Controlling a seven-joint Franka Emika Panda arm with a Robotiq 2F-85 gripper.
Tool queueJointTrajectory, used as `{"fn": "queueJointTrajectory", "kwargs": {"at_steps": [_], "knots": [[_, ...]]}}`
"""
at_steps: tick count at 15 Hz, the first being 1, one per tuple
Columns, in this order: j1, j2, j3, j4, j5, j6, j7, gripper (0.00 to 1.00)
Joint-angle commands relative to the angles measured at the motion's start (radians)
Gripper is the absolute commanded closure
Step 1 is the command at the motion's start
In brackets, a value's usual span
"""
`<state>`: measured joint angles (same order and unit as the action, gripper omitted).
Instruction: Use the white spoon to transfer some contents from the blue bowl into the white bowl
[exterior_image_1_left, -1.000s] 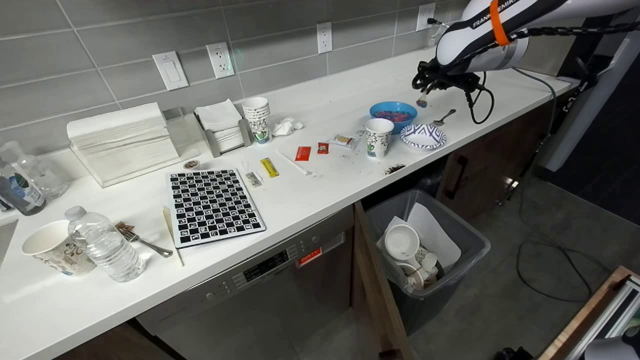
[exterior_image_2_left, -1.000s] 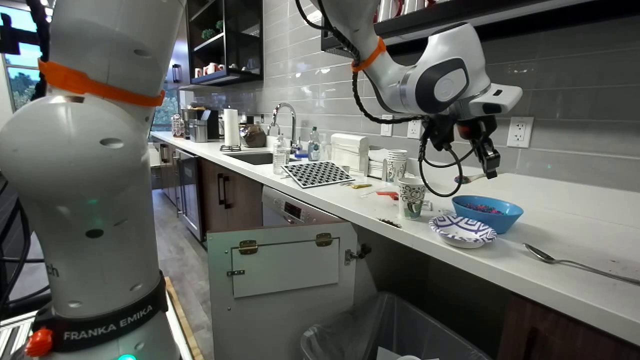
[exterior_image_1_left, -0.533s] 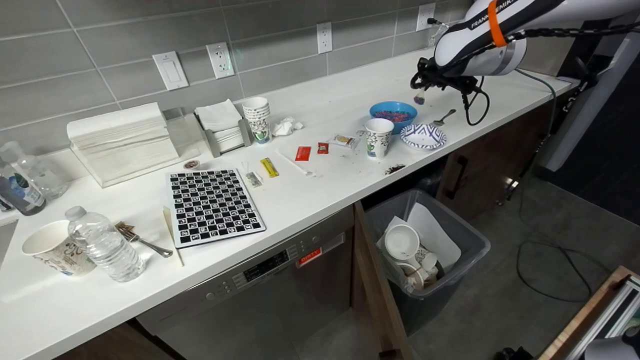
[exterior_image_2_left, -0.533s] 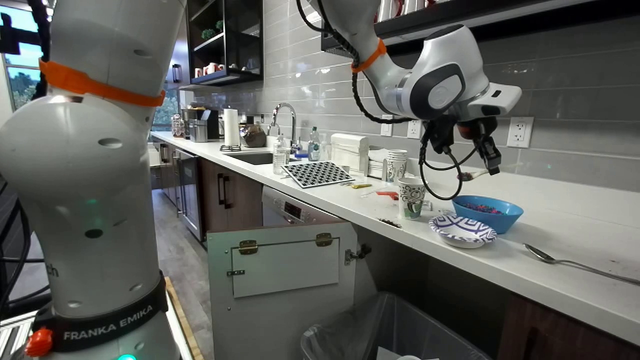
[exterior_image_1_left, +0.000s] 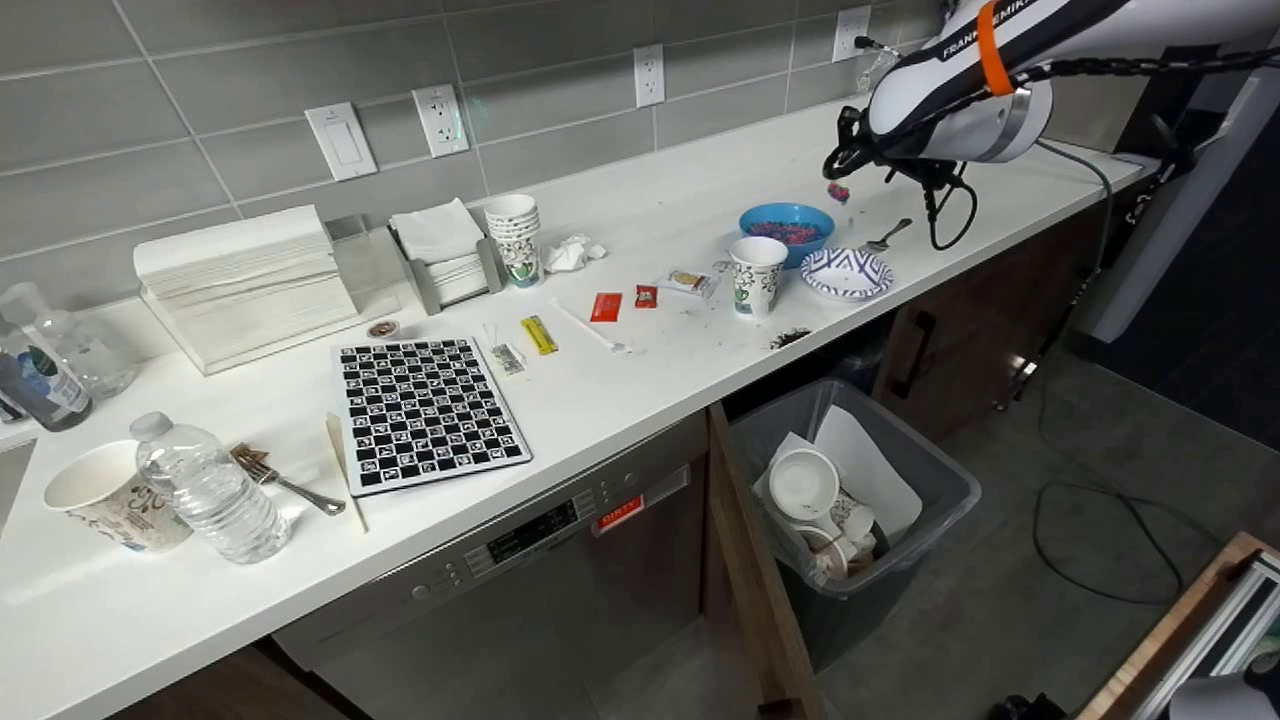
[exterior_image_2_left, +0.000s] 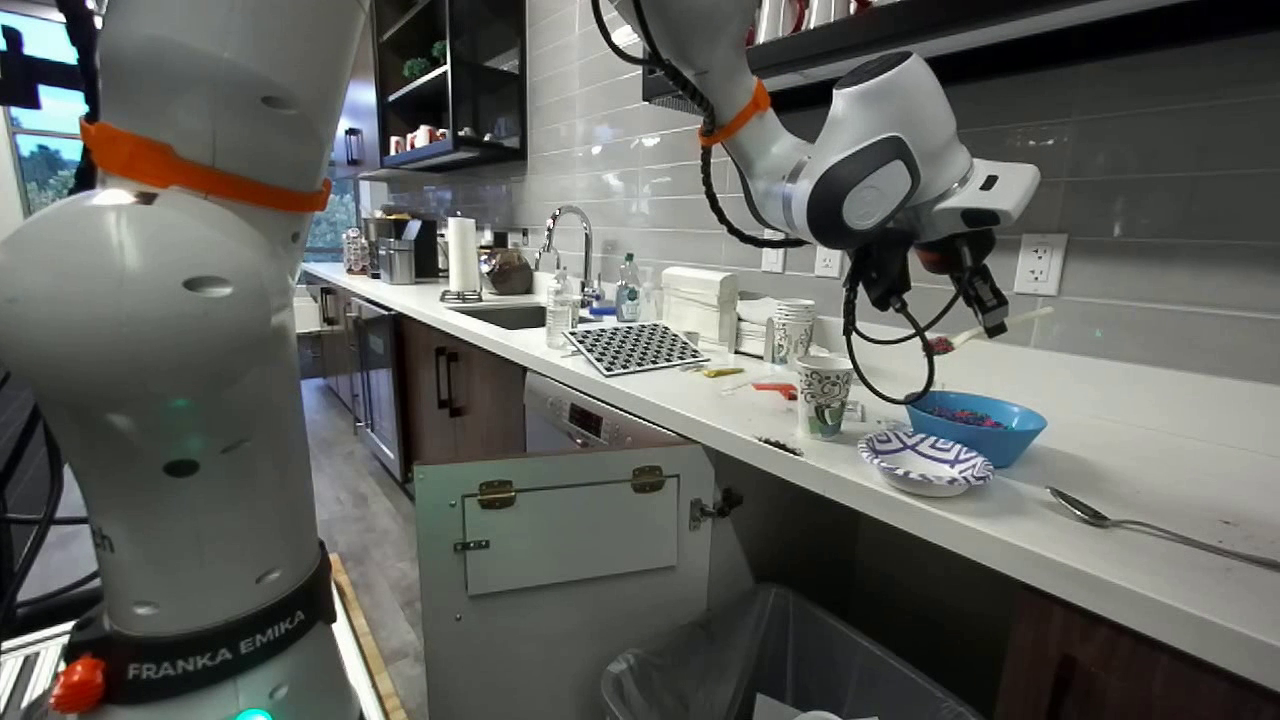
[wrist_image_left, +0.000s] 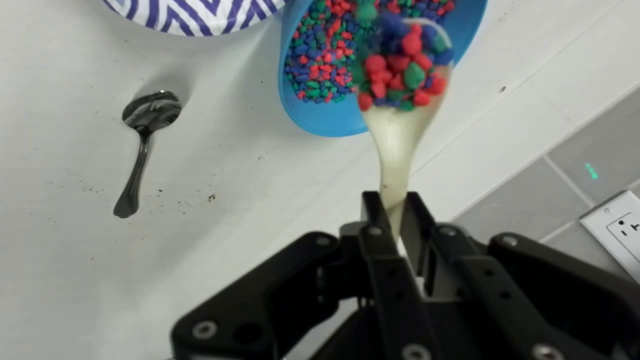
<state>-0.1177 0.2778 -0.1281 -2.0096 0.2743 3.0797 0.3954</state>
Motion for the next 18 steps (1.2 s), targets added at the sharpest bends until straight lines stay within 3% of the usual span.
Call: {"fn": "queueJointTrajectory", "kwargs": {"at_steps": [1, 9, 18], "knots": [[-0.051, -0.031, 0.071, -0.052, 0.042, 0.056, -0.064, 0.97], [-0.134, -0.048, 0.164, -0.093, 0.039, 0.138, -0.095, 0.97], [-0.295, -0.046, 0.352, -0.108, 0.019, 0.246, -0.092, 0.97]]}}
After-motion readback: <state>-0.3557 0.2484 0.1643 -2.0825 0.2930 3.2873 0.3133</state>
